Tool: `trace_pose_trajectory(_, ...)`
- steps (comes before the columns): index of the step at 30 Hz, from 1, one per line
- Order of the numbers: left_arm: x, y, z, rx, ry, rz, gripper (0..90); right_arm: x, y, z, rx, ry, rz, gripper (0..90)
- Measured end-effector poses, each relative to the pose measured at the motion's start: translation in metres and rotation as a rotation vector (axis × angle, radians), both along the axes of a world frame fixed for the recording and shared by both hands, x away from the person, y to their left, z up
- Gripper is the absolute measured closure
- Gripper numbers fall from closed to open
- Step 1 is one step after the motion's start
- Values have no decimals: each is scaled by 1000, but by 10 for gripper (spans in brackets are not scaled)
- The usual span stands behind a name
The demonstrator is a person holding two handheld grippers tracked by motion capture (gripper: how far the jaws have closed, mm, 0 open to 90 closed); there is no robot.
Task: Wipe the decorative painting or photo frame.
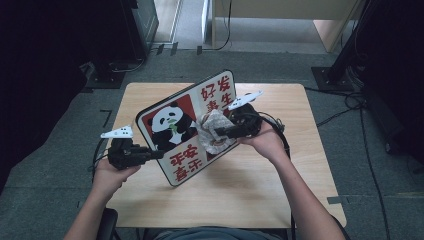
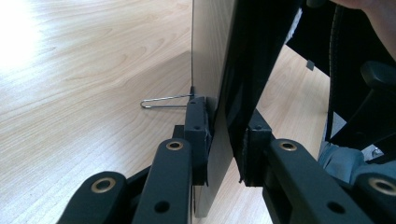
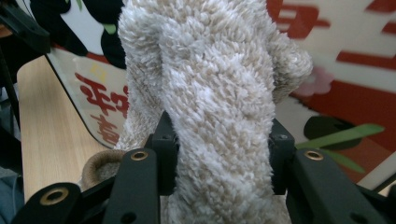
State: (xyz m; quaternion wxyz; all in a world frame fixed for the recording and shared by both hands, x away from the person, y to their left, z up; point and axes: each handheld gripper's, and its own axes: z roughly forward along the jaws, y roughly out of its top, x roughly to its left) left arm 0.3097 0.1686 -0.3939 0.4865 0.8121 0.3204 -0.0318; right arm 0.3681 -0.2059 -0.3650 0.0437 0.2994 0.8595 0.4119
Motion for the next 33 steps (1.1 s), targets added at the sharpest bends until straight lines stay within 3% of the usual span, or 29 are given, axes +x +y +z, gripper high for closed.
trace_pose_trajectory(9, 1, 1, -1, -14, 12, 0, 766, -3, -2, -13, -3, 8, 2, 590)
trace_pose_trajectory(22, -2, 1, -2, -8, -45, 16, 771, -9, -3, -32, -22, 44, 6, 592)
trace_pose_trajectory(25, -2, 1, -2, -8, -43, 17, 770, -9, -3, -36, -21, 53, 5, 592)
trace_pose_trajectory(27, -2, 1, -2, -17, -16, 20, 770, -9, -4, -38, -14, 54, 5, 592)
trace_pose_trajectory(33, -1, 1, -1, -16, -9, 15, 771, -10, -5, -44, -13, 66, 5, 592)
